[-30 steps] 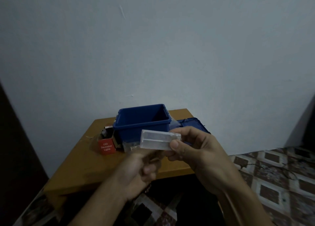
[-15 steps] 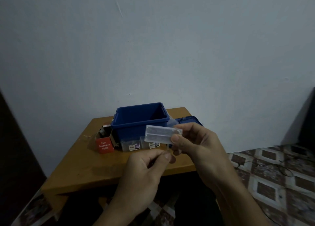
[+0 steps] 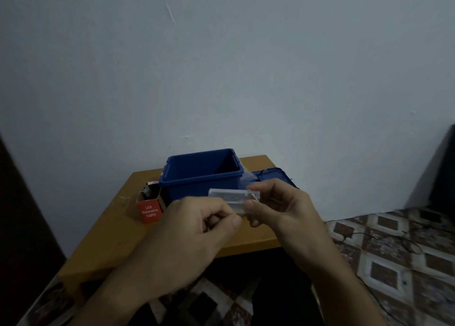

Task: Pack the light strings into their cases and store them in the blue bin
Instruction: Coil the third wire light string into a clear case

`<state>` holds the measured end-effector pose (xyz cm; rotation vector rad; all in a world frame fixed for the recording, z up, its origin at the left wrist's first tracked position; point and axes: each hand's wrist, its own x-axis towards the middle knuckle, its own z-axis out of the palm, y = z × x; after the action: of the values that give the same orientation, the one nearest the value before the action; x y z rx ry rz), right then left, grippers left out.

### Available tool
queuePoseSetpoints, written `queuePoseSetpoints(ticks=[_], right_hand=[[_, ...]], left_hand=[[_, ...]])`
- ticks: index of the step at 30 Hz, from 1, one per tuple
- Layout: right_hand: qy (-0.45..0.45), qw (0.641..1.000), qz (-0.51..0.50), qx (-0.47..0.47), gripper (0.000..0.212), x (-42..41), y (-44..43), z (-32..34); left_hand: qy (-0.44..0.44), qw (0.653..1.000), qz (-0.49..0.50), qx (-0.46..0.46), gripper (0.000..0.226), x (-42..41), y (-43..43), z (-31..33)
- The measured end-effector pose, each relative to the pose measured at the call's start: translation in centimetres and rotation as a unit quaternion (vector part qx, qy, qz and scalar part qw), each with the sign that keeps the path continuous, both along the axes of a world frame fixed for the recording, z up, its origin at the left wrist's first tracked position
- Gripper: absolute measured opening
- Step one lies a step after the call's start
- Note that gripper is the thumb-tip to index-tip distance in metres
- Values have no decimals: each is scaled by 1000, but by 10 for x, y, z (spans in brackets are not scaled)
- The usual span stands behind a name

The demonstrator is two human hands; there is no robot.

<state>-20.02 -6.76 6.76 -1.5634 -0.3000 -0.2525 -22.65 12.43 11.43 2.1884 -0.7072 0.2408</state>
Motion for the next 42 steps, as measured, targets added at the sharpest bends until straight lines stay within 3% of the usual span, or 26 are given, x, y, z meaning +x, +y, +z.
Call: queuePoseSetpoints(ticks=[7, 13, 20, 25, 27, 30, 35, 38, 42], right_hand=[[25, 995, 61, -76, 14, -7, -1, 6], [42, 989, 140, -29, 20, -11, -1, 10], [31, 970, 232, 60, 20, -11, -2, 10], [30, 970, 204, 126, 19, -7, -1, 8], [29, 970, 189, 152, 20, -5, 1, 7], [29, 973, 150, 173, 20, -4, 5, 6], [13, 973, 108, 202, 22, -5, 9, 7], [6, 976, 95, 198, 28, -7, 9, 8], [-12, 979, 84, 186, 26, -8, 8, 9]], left_hand=[[-56, 993, -8, 101, 19, 12, 8, 33], [-12, 995, -40, 89, 17, 42, 11, 48], [120, 990, -72, -36, 16, 60, 14, 26], [220, 956, -67, -183, 21, 52, 8, -11], [220, 944, -71, -235, 6, 50, 5, -22], [187, 939, -49, -286, 23, 46, -4, -31], [142, 930, -43, -337, 2, 35, -11, -34], [128, 922, -49, -362, 22, 33, -10, -36], [102, 923, -47, -369, 27, 27, -12, -36]])
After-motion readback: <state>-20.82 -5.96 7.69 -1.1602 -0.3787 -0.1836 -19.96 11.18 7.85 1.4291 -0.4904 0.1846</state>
